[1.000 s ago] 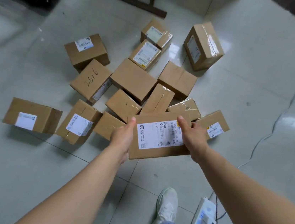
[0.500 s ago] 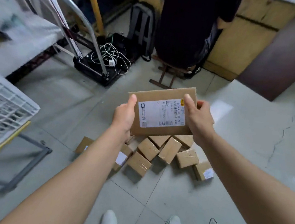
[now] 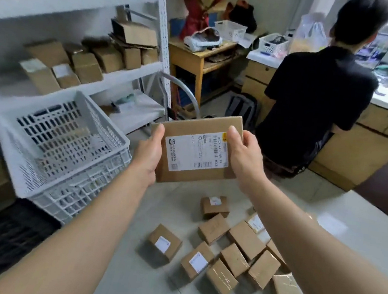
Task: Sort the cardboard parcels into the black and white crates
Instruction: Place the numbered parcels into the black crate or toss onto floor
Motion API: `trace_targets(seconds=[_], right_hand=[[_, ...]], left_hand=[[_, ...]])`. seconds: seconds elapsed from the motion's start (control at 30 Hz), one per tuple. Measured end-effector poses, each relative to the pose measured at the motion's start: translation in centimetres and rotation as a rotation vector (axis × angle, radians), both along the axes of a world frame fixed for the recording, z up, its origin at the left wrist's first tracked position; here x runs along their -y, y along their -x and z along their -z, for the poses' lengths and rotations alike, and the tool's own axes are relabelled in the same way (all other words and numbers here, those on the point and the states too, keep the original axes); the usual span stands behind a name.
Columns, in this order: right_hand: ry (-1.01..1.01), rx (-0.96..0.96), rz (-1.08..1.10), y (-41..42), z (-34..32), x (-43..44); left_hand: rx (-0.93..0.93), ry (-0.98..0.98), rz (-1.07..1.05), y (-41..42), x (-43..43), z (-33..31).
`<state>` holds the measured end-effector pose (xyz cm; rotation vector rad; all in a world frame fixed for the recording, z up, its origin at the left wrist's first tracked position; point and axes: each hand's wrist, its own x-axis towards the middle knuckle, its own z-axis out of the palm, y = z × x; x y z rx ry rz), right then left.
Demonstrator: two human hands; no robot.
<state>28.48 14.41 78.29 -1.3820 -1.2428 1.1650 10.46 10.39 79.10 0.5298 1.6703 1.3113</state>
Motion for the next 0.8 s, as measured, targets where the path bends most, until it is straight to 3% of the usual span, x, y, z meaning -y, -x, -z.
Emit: trace_targets(seconds=[0.37, 0.63, 0.8], right_hand=[[-0.066, -0.110, -0.395, 15.8, -3.7, 0.6], [-0.079, -0.131, -0.730, 24.4, -6.0, 2.7], [-0.080, -0.099, -0.844, 28.6, -5.5, 5.1]], left_hand=[[0.033, -0.089, -0.391, 13.7, 6.6, -4.1], [-0.023, -0.112, -0.783, 17.9, 13.4, -6.2], [-0.027, -0.132, -0.910, 19.4, 17.9, -5.8]])
